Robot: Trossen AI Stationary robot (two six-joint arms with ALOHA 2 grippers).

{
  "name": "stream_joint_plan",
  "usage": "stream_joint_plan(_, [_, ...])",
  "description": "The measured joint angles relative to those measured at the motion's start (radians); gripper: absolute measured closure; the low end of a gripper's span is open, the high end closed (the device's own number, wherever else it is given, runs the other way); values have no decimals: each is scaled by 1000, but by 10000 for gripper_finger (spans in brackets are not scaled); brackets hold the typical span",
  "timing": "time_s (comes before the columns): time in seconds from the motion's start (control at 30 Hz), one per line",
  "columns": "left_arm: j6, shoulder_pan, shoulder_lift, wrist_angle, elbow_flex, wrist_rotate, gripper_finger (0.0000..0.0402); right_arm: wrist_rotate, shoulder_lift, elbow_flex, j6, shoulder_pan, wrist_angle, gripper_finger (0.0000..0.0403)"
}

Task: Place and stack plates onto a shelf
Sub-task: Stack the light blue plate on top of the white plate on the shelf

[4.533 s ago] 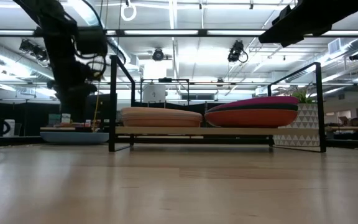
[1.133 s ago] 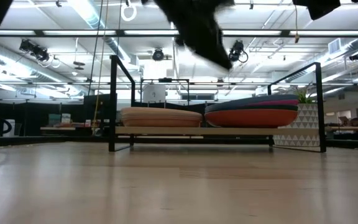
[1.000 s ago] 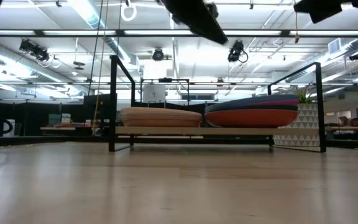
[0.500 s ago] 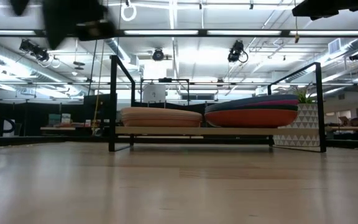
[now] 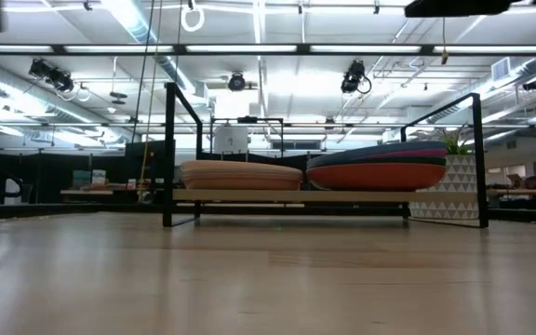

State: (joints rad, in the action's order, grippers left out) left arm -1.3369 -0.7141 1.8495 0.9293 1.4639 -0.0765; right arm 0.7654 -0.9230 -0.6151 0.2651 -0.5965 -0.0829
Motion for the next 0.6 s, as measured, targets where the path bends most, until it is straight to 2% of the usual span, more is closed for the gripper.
stream_joint_plan(0.17, [-295, -45, 55, 14, 0, -24, 238, -58, 0, 0, 118, 83, 80, 308])
stream_joint_plan(0.33, [-496, -68, 111, 21, 0, 41, 238, -234, -1, 0, 175, 167, 89, 308])
stream_joint_plan(0.47, [-598, -70, 135, 22, 0, 90, 238, -355, -2, 0, 201, 220, 82, 308])
stream_joint_plan(0.6, [-638, -70, 161, 28, 0, 103, 238, -408, -2, 0, 210, 254, 75, 308])
